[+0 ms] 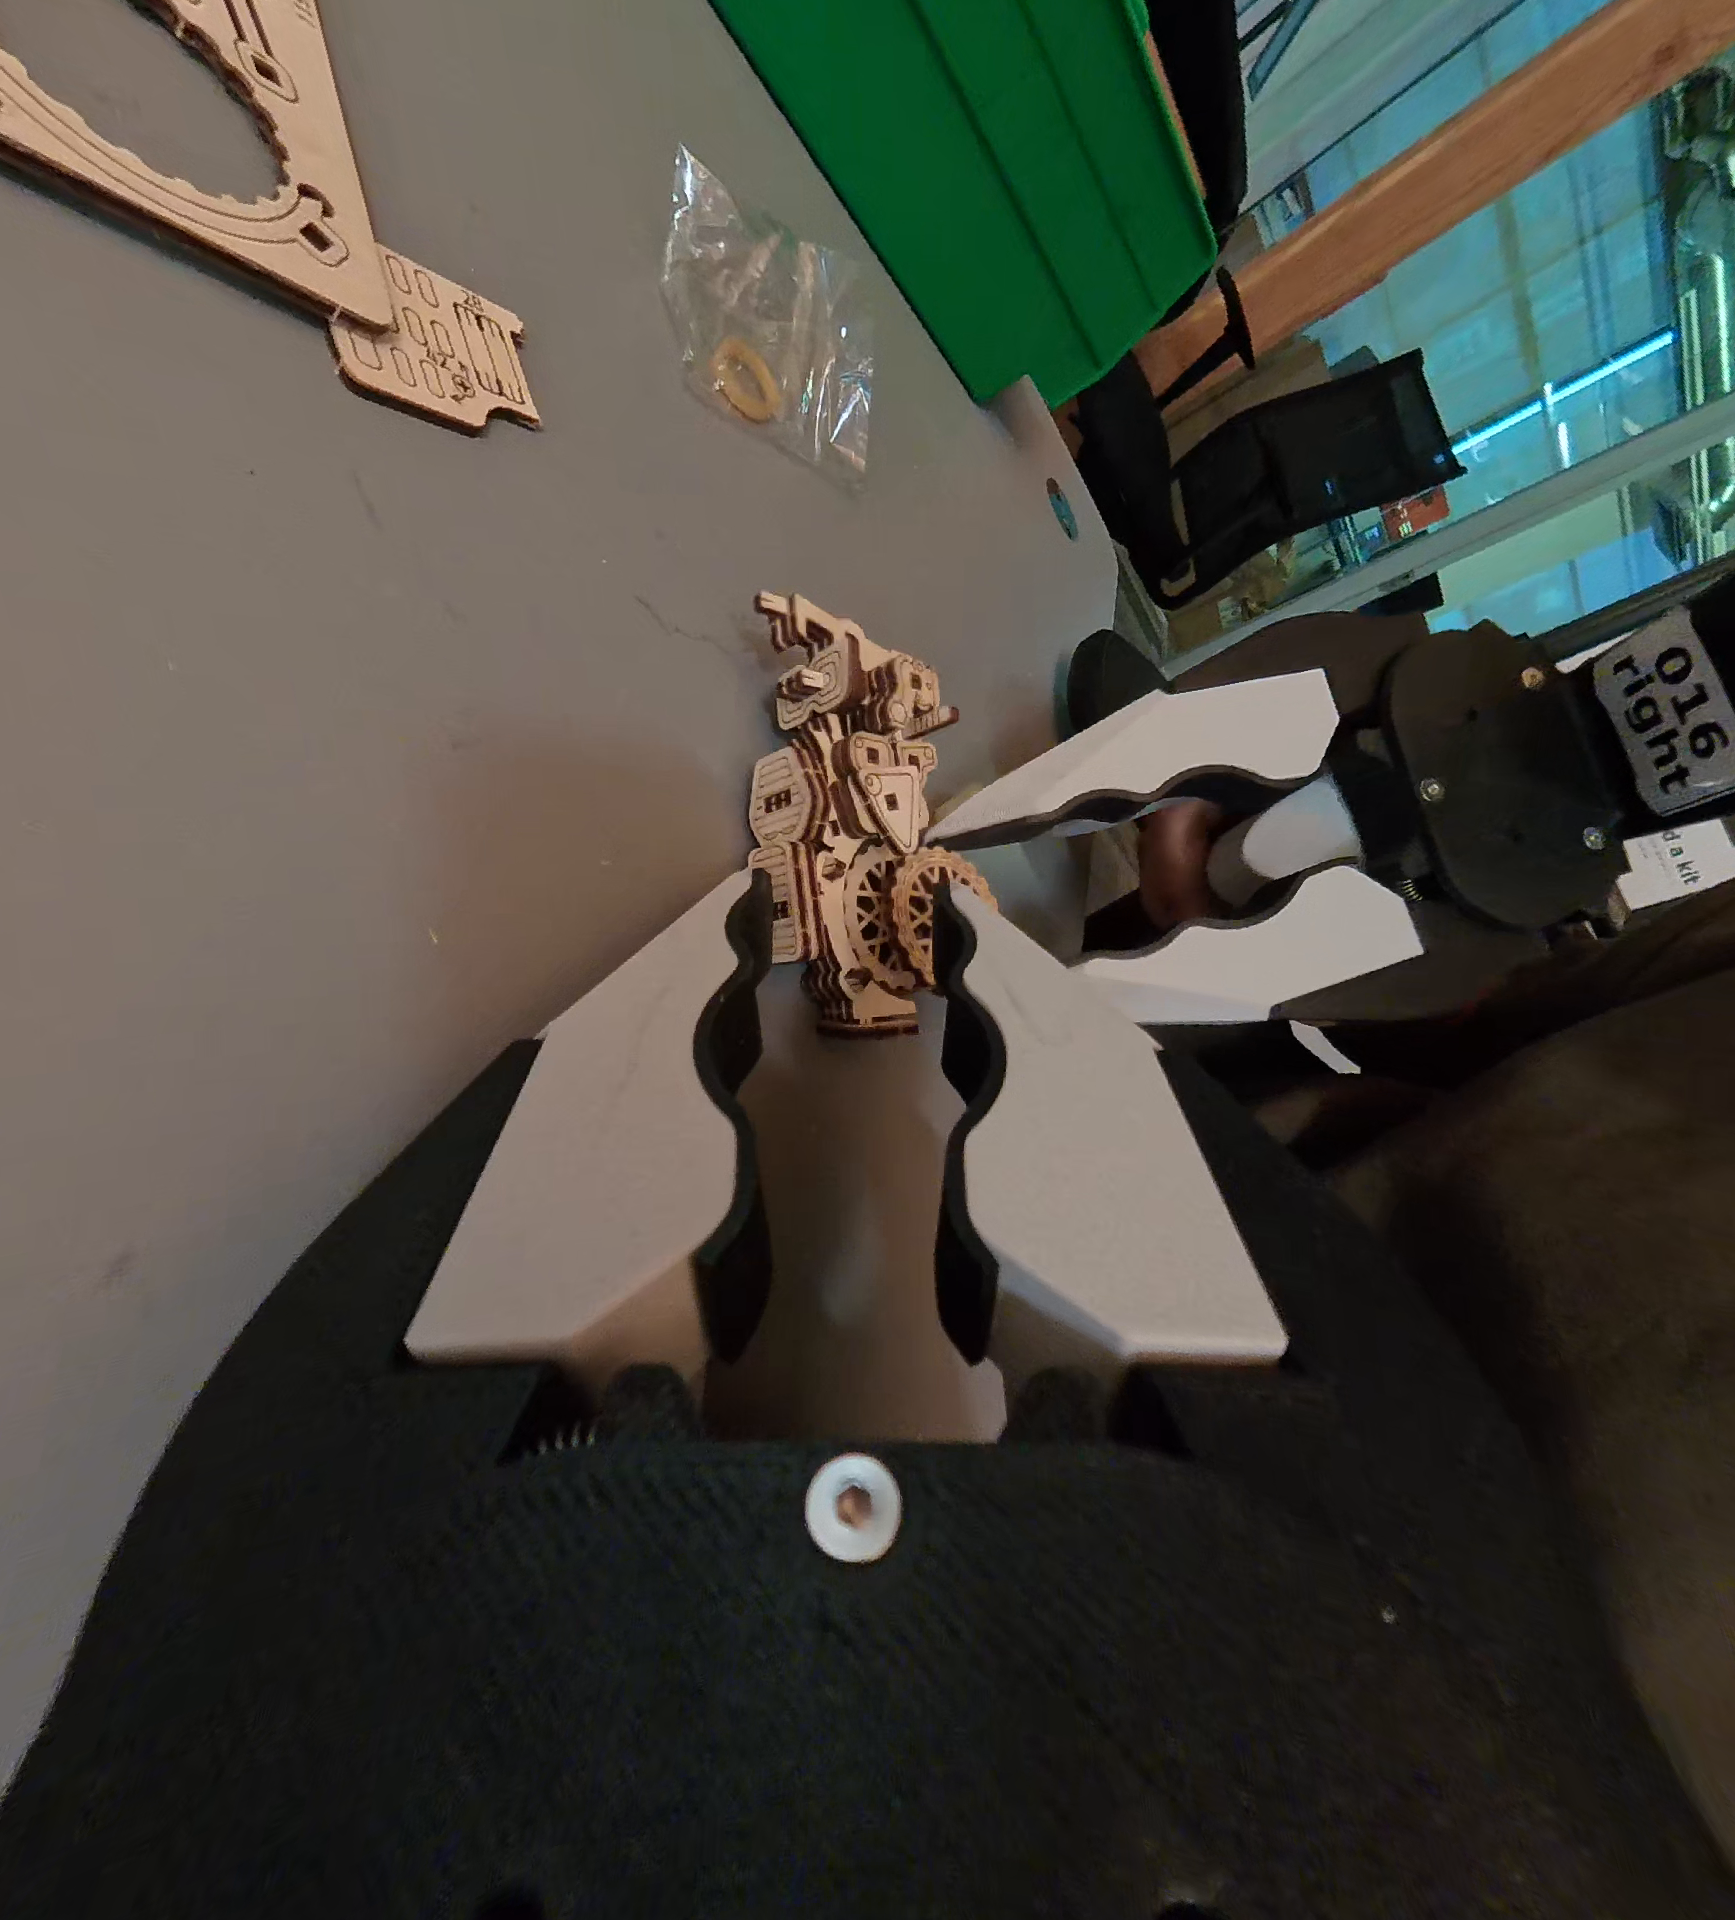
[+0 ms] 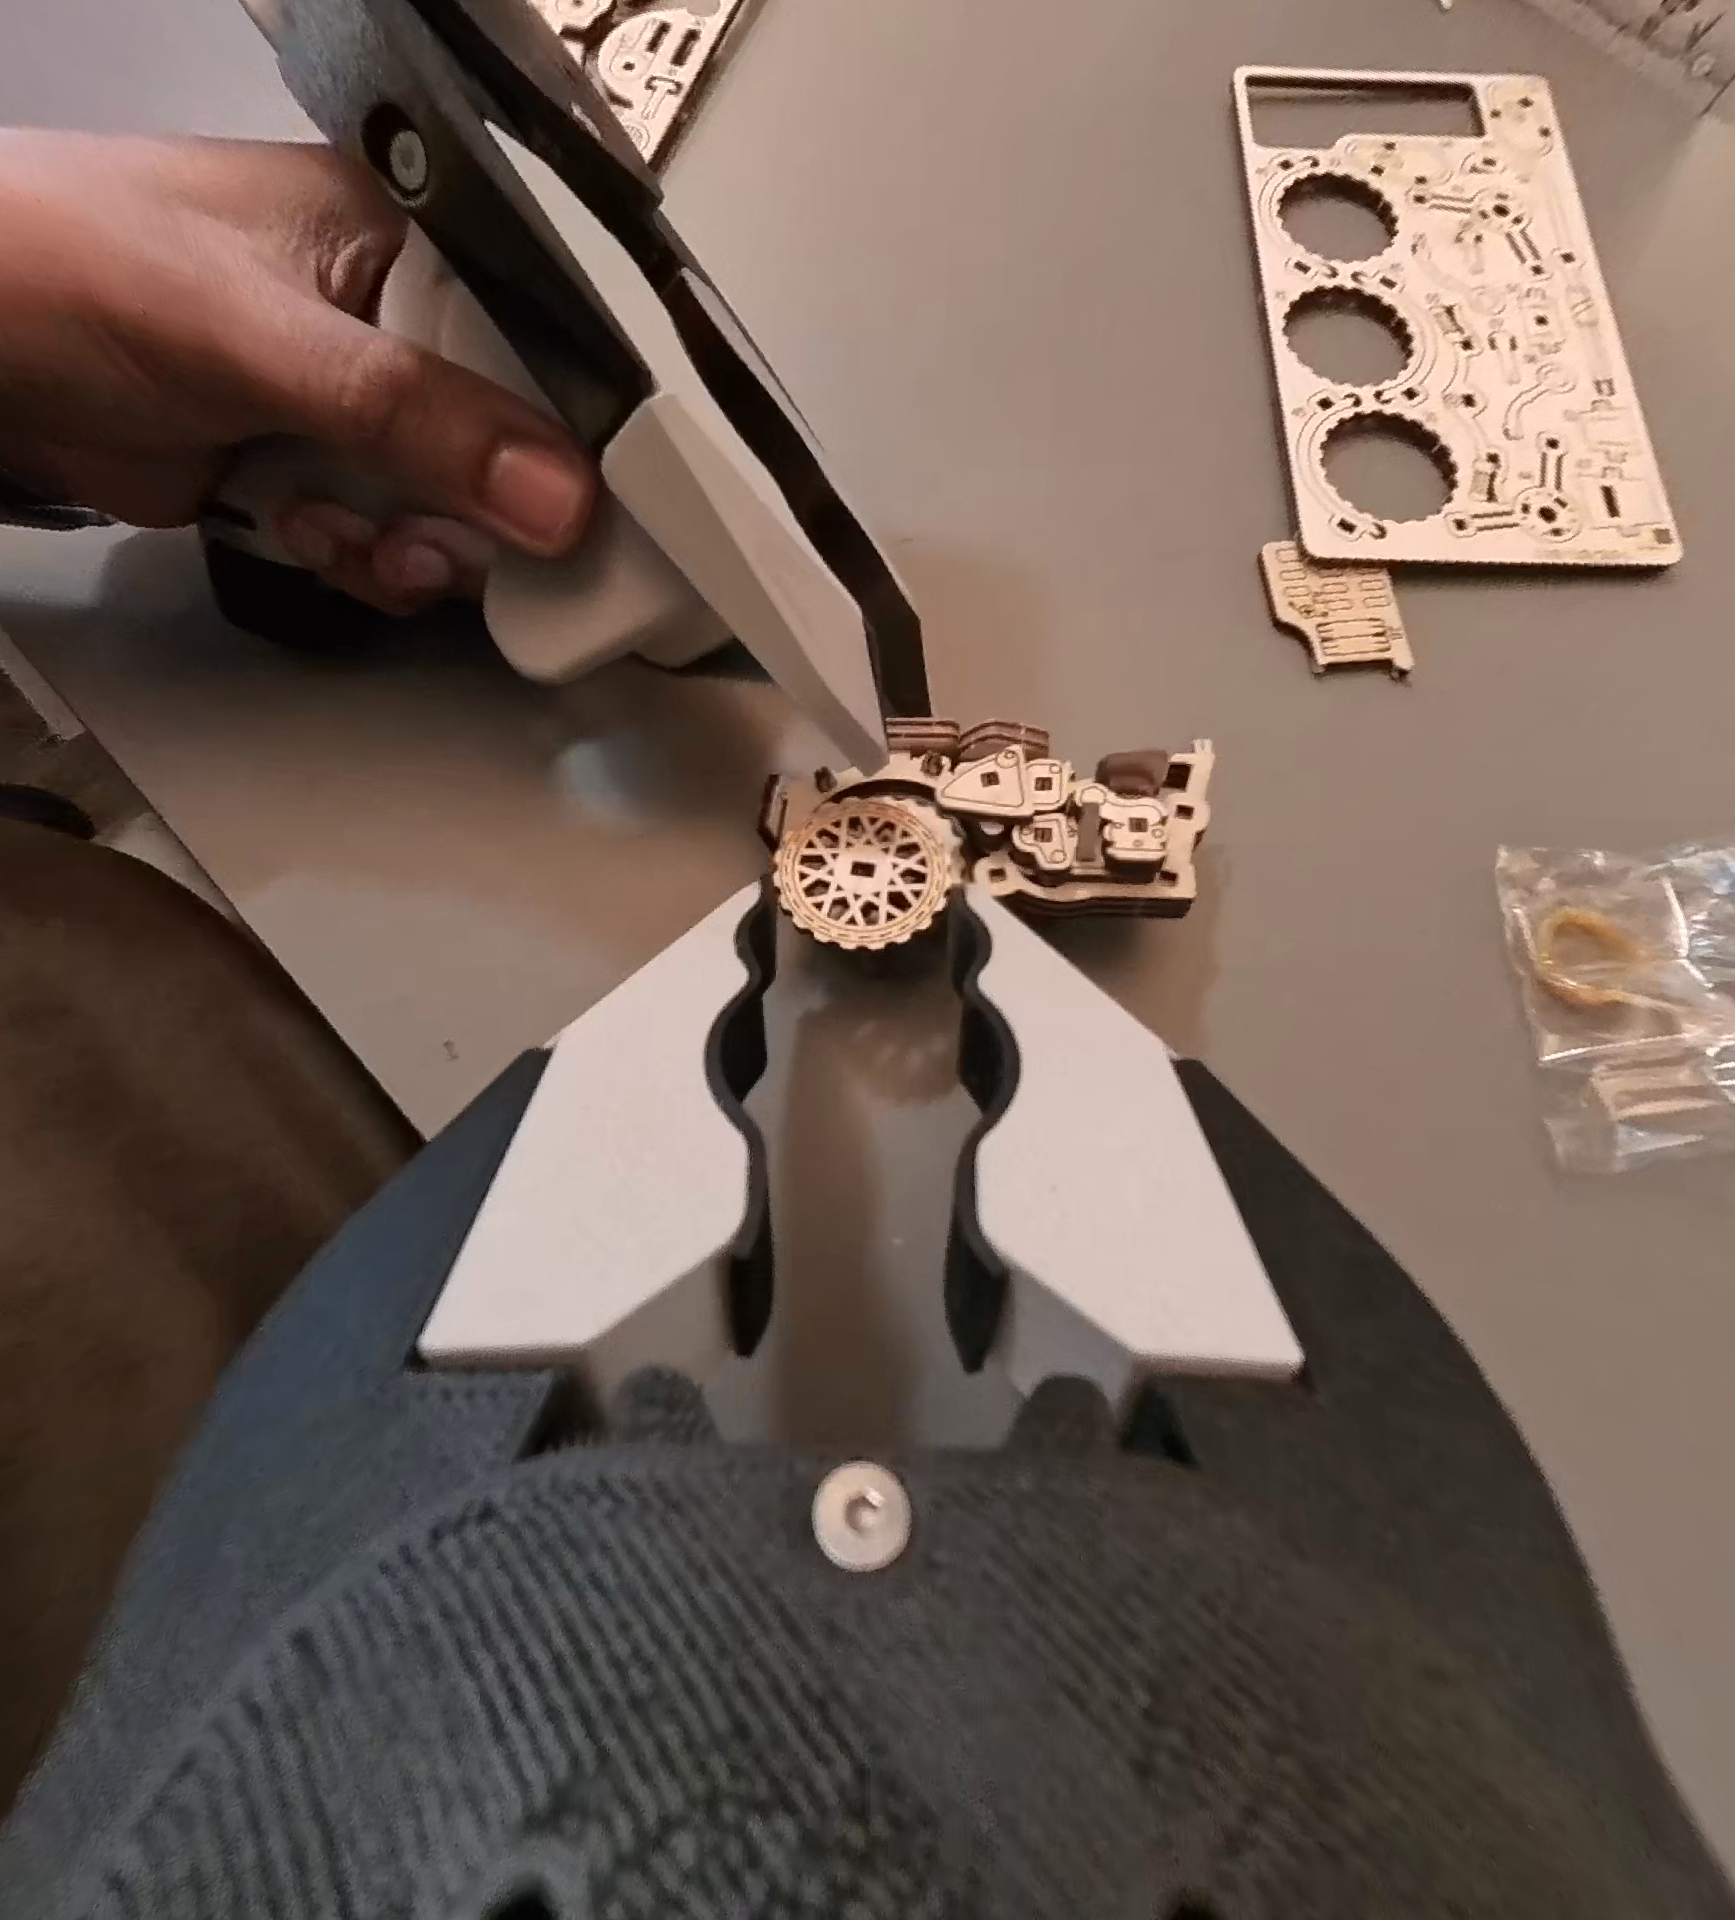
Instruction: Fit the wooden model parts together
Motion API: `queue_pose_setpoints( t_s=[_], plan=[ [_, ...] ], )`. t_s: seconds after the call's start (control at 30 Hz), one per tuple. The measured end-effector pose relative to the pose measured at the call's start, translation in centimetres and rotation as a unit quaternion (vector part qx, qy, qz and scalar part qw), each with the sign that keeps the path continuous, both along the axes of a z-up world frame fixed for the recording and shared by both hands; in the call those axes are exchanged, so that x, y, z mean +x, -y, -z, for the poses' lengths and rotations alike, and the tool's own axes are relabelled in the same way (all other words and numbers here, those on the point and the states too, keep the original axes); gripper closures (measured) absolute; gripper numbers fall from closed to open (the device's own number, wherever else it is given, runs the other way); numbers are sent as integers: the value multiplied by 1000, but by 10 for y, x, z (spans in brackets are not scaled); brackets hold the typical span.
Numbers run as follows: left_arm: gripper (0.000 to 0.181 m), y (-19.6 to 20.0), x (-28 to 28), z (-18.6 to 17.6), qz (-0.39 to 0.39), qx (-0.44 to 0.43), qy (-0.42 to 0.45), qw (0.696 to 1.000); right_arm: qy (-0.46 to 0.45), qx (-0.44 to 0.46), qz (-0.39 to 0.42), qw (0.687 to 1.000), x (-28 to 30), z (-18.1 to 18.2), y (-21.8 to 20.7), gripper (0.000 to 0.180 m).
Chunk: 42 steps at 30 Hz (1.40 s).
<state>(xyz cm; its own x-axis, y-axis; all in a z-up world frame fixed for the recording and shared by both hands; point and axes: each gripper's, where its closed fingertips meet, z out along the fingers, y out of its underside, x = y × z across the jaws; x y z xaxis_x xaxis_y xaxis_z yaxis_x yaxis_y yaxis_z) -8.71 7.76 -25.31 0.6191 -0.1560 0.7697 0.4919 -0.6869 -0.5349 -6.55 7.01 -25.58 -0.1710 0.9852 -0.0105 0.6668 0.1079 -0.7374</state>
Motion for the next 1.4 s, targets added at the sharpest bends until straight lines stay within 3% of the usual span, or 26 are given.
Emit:
queue_pose_setpoints(
  t_s=[1.4],
  plan=[
    [154,0,2,1,0,-2,-5,1000,22,90,1,996,-3,0,-3,148]
  ],
)
